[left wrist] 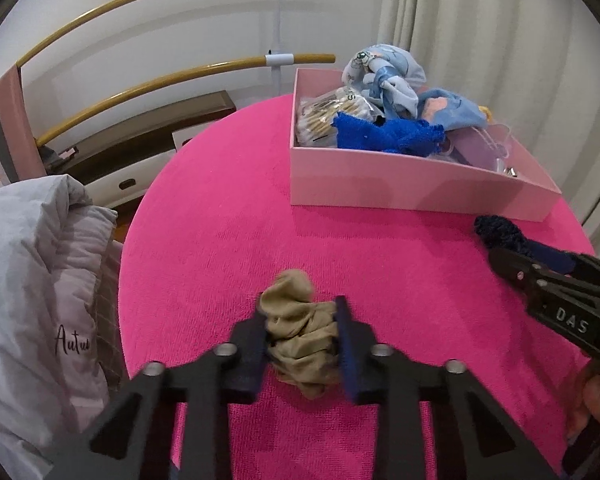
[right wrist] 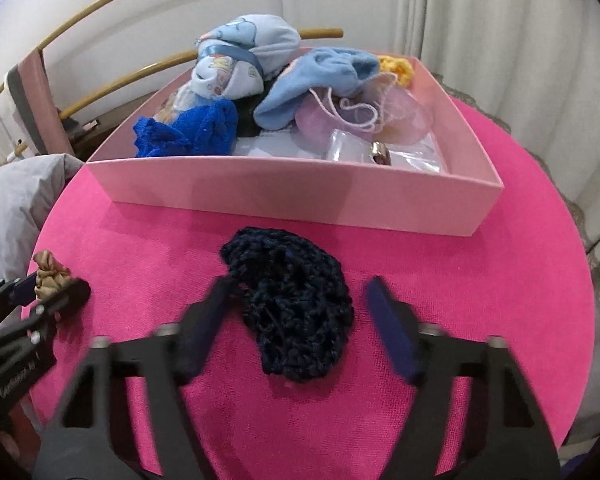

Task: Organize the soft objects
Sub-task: 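Grasp the beige scrunchie with the left tool while the right tool grasps the navy scrunchie, then carry both scrunchies into the pink box and release them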

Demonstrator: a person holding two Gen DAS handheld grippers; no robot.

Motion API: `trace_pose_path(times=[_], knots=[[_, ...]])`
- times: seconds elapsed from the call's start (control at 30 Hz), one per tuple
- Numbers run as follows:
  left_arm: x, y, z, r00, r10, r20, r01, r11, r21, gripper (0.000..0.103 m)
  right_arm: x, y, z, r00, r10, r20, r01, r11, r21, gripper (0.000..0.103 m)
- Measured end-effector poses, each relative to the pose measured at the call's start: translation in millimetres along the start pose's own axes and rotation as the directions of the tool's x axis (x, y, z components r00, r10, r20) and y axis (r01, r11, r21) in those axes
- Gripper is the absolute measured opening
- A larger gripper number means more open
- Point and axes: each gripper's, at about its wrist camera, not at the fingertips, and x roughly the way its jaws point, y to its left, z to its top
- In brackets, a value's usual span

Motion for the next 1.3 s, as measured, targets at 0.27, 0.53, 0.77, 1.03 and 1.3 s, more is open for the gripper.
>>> trace_pose_path(times=[0.27,0.53,0.77,1.03,1.3], knots=[[-17,-5,-4,1.000,-0.002,0.019,0.002,1.000,0.001,0.019,-13,-14,-6,0.999,0.053,0.011,-0.053,0.998,0.035,0.013],[-39,-11,0,0.999,0.008,0.050,-0.008,1.000,0.013,0.019,-36,-17,-5,0.995,0.088,0.037,-0.090,0.995,0.049,0.013],[-61,-20,19,0.995,0.001,0.097,-0.004,0.999,0.036,0.019,-68,-14,15,0.987,0.127,0.100,-0.131,0.991,0.038,0.013],[-85,-24,58,0.986,-0.013,0.168,0.005,0.999,0.044,0.019,-91,-15,50,0.979,0.120,0.162,-0.122,0.993,0.002,0.013],[-92,-25,98,0.980,-0.032,0.199,0.025,0.999,0.039,0.019,-97,-8,95,0.973,0.126,0.195,-0.124,0.992,-0.022,0.013]])
